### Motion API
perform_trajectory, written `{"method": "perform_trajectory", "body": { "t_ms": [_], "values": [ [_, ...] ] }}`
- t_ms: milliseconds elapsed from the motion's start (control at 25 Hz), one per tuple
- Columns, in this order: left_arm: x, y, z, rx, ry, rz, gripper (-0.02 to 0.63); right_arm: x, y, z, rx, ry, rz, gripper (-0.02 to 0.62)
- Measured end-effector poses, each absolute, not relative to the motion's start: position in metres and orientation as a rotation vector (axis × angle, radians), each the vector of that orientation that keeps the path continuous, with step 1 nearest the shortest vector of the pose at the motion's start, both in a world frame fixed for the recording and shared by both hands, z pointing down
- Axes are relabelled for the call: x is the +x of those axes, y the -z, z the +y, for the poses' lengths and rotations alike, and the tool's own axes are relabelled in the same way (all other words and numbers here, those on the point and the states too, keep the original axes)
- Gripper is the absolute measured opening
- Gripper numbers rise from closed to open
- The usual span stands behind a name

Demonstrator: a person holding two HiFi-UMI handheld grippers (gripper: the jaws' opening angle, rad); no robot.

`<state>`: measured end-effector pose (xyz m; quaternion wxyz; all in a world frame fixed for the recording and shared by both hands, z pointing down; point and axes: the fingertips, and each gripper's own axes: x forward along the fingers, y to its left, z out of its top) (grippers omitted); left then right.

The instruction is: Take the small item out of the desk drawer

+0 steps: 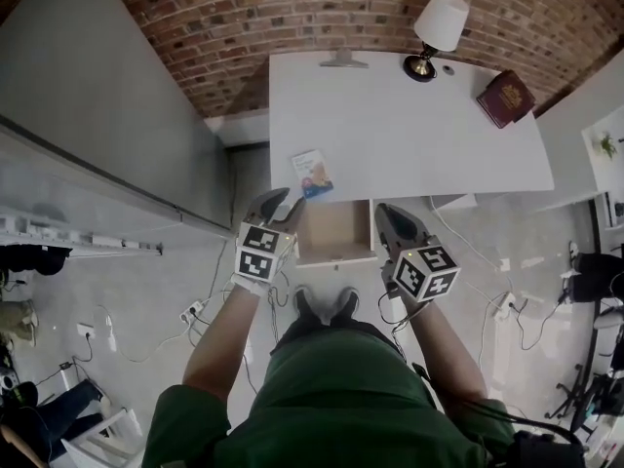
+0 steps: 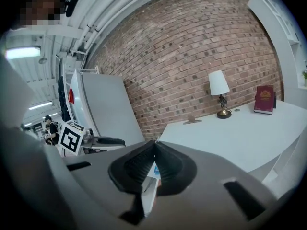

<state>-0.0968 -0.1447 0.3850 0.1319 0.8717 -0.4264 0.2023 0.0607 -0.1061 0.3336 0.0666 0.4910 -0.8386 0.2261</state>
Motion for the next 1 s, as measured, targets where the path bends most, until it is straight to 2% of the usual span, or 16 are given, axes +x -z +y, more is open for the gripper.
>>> {"method": "perform_trajectory", "body": {
  "t_ms": [360,720,1000],
  "values": [
    [-0.089,-0.256,-0.131,2.67,-0.261,-1.337,0.054,0.054,-0.255,-0.108,1.51,-0.446,-2.656,0.003],
    [-0.101,-0.191,-0.119,2.724,-0.141,-1.466,0.034,0.049,-0.172,-0.101,1.574,-0.057,-2.723,0.003],
    [-0.119,-0.159,-0.121,2.734,-0.041,-1.586,0.032,0.047,-0.151,-0.1,1.568,0.105,-2.732,0.003]
  ]
}}
